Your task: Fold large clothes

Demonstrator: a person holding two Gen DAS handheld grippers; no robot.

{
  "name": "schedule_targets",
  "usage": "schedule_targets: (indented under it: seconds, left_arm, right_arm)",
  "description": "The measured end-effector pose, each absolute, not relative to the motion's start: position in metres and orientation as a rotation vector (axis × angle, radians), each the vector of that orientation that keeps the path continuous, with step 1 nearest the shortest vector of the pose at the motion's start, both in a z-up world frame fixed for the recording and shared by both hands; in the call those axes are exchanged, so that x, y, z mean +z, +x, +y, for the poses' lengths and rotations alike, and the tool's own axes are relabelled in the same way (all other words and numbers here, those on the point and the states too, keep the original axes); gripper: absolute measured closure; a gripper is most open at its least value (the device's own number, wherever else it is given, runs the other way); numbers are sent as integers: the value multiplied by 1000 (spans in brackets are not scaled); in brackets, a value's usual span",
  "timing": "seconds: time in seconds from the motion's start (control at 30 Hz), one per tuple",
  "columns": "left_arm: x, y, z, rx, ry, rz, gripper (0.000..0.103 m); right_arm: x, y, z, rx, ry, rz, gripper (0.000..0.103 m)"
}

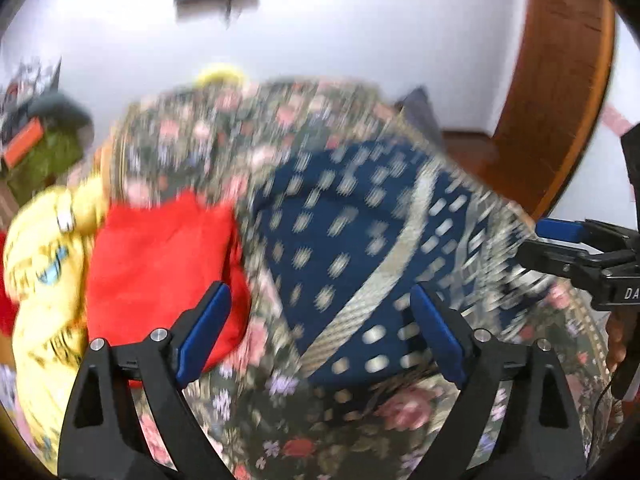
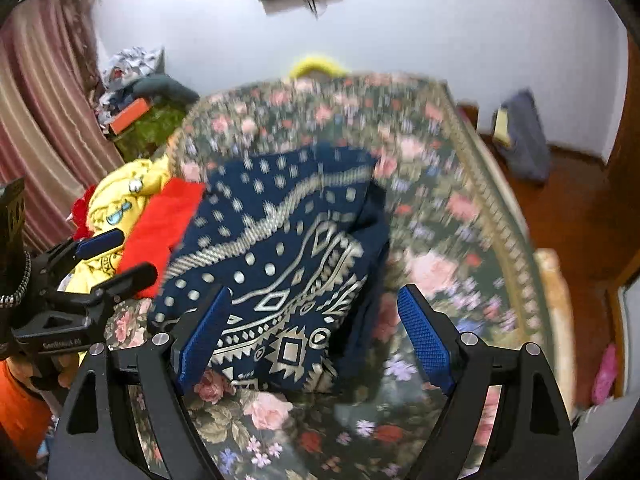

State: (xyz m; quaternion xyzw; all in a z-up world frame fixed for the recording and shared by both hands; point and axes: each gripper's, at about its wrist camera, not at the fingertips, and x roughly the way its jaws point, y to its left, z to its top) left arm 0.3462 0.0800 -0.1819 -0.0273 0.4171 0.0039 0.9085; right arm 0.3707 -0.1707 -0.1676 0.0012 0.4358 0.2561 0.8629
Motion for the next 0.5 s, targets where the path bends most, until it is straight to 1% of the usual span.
schedule_targets:
  seconds: [0.07,0.17,0.23,0.37,0.5]
  left_arm:
    - [-198,352,88,-3,-79,913,11]
    - [-214,343,98,-67,-177,938,11]
    - [-218,334,100,-92,-199,938,11]
    - [-215,316,103,-104,-204,929,11]
    - [-192,319,110,-85,-209,899,11]
  right_arm:
    - [-194,379,-171,526,4,1002,20]
    - [-222,377,-179,506,-4,1066,20]
    - [-229,373,-188,506,12,1086,20]
    - [-219,362,-198,513,11,1073,20]
    - [-198,357,-194,515,-25,1021,20]
